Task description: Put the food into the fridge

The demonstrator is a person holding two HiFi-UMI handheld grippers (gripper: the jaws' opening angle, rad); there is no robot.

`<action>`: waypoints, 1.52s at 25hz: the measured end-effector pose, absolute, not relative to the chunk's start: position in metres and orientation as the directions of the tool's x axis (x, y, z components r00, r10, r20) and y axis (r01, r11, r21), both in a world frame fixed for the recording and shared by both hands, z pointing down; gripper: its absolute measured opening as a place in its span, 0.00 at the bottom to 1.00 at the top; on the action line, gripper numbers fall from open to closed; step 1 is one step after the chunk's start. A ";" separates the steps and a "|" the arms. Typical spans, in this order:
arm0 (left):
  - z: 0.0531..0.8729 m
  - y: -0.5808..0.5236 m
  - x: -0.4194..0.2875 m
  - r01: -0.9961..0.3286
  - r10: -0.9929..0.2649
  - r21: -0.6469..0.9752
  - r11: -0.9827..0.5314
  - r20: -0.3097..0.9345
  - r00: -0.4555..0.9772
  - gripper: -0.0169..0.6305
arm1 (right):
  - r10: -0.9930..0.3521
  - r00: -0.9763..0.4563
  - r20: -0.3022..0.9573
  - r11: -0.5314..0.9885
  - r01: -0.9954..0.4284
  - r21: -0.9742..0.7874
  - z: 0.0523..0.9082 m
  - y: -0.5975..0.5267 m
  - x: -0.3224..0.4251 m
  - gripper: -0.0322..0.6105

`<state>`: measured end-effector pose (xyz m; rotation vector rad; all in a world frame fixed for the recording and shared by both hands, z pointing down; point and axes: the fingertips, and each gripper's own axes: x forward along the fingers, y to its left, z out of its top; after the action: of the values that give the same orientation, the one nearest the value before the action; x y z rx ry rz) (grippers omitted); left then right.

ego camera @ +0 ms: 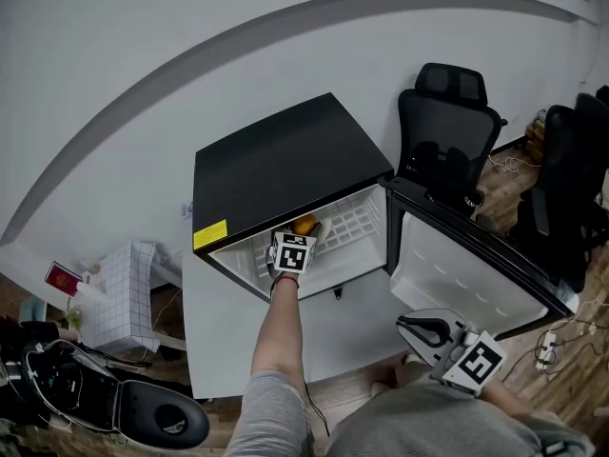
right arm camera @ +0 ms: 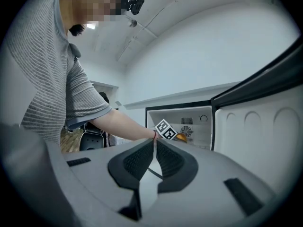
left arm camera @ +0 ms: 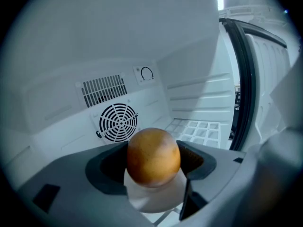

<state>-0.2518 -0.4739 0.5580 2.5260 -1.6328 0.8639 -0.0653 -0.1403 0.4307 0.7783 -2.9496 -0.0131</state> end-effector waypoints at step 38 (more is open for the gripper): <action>0.535 -0.448 -0.274 -0.871 -0.862 -0.235 -0.431 0.392 0.321 0.59 | -0.429 -0.898 0.094 0.903 -0.428 0.029 0.436 -0.141 -0.091 0.07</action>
<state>-0.2741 -0.4480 0.5347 2.5372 -1.6657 0.7328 -0.0906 -0.1408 0.4357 0.6705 -2.9691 -0.0112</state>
